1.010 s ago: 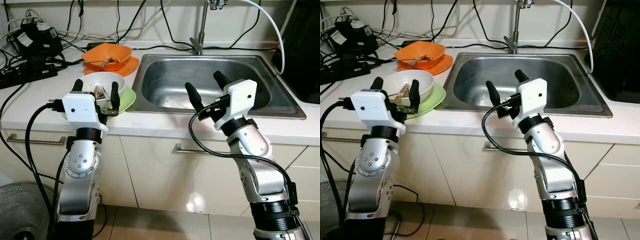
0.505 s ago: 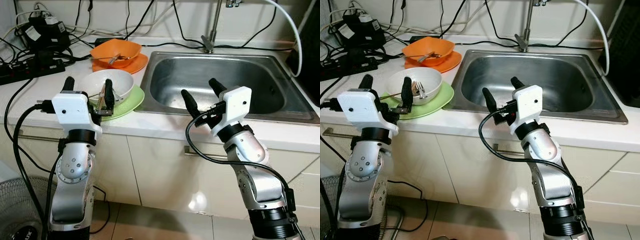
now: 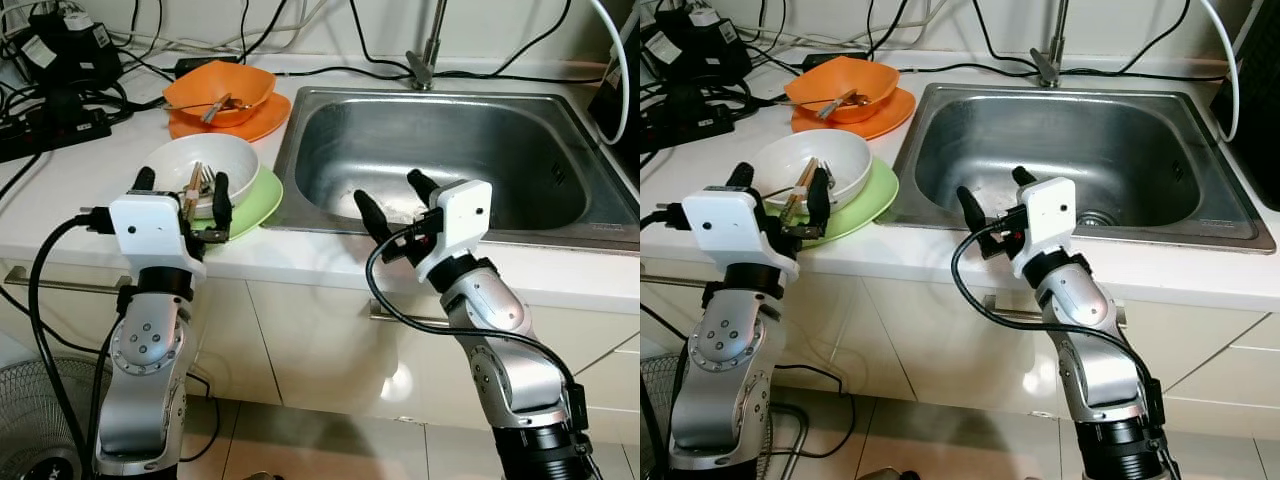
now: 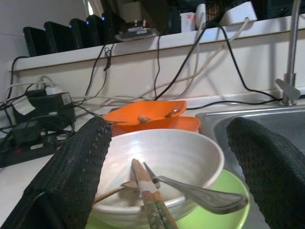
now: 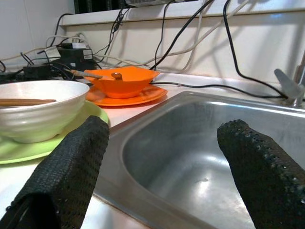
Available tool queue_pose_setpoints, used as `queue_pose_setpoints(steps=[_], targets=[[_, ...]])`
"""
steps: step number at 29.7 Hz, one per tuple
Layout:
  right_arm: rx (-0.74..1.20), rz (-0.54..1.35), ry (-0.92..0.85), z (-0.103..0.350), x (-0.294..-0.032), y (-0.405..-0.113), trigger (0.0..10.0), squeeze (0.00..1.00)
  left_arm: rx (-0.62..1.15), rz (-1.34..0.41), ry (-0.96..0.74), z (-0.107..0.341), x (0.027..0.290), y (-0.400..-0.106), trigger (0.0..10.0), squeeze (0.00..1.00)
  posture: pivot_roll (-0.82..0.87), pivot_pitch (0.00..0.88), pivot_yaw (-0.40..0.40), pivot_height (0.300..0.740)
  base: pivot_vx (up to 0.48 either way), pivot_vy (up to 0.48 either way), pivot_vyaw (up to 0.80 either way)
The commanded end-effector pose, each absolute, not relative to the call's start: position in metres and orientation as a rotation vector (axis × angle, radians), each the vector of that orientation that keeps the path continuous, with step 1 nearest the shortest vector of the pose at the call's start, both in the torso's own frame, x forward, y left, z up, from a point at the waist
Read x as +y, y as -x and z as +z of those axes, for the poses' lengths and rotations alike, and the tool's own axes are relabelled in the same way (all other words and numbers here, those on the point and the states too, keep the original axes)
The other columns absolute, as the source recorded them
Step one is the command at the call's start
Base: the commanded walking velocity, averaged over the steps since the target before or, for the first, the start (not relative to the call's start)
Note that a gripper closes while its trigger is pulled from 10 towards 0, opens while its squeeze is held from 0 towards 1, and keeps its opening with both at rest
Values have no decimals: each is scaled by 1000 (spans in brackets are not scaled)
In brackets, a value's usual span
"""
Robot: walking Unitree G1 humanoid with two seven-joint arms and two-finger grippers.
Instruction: Kitchen organization
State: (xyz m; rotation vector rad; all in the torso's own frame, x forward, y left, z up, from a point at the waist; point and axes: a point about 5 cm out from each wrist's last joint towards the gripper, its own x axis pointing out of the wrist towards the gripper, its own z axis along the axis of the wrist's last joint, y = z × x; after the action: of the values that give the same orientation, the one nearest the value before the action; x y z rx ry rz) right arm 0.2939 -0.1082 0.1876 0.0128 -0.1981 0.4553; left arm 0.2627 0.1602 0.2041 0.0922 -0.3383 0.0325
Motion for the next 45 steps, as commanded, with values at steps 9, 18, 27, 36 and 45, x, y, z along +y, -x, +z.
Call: queue_pose_setpoints(steps=[9, 18, 27, 36, 45], targets=[[-183, 461, -40, 191, -106, -294, 10000, 0, -346, 12, -105, 206, 157, -259, 10000, 0, -69, 114, 70, 740, 0, 0, 0], [-160, 471, -25, 189, -103, -295, 10000, 0, -379, 1, -190, 207, 159, -254, 10000, 0, -69, 106, 74, 740, 0, 0, 0], [-149, 438, -91, 194, -106, -306, 10000, 0, -413, -20, -232, 205, 153, -255, 10000, 0, -73, 60, 67, 740, 0, 0, 0], [-150, 494, -60, 193, -100, -307, 10000, 0, -421, -31, -317, 191, 154, -252, 10000, 0, -69, 25, 60, 740, 0, 0, 0], [-232, 506, -76, 205, -104, -307, 10000, 0, -479, -37, -307, 205, 149, -255, 10000, 0, -75, 8, 56, 740, 0, 0, 0]])
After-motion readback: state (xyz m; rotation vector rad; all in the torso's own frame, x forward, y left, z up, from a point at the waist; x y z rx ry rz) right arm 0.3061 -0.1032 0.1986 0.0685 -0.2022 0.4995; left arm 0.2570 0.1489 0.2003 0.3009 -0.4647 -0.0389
